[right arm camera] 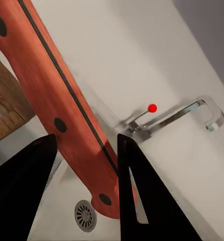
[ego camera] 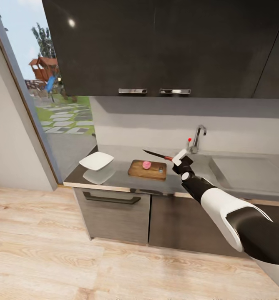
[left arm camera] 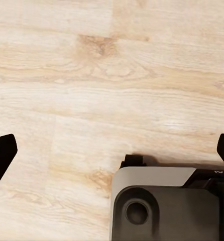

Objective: In the kitchen, take the Vidalia onion out of the sink, dice it on the chopping board with the paring knife, put the diced onion into the bowl on the countertop, then place both the paring knife and the chopping board into the sink.

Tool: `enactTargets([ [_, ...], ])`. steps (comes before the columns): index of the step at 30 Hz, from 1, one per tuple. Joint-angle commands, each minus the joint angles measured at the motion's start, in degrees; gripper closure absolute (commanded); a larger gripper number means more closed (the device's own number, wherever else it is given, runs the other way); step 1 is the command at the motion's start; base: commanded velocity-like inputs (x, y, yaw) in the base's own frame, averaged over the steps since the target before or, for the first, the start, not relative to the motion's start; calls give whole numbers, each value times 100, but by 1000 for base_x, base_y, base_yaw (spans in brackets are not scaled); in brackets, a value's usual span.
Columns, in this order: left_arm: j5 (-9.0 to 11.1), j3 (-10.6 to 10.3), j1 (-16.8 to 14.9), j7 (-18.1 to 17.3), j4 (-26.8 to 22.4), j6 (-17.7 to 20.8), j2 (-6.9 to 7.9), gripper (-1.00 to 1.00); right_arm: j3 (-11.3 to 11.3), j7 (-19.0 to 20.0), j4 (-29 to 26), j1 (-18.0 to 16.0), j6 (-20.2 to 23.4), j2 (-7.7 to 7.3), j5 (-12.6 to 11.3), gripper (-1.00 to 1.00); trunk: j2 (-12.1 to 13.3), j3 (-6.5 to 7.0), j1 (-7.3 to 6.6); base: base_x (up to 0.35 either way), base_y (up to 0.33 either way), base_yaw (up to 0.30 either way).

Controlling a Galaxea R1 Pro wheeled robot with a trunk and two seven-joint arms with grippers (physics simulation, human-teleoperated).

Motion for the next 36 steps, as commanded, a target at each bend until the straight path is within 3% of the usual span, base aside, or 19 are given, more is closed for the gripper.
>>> enactTargets([
  [1, 57, -49, -11, 5, 25, -42, -4, -100, -3, -27, 17, -5, -7, 6, 53, 100, -11, -18, 2, 7, 0, 0],
  [10, 57, -49, -11, 5, 25, -42, -4, -100, -3, -27, 30, -2, -8, 18, 355, 100, -11, -98, 2, 2, 0, 0],
  [20, 57, -49, -11, 5, 25, -42, -4, -100, -3, -27, 31, -2, -11, 19, 374, 100, -11, -190, 2, 36, 0, 0],
  [36, 57, -48, -11, 5, 25, -42, -4, -100, -3, -24, 54, 4, -15, 97, 374, 100, -11, -203, 2, 254, 22, 0],
])
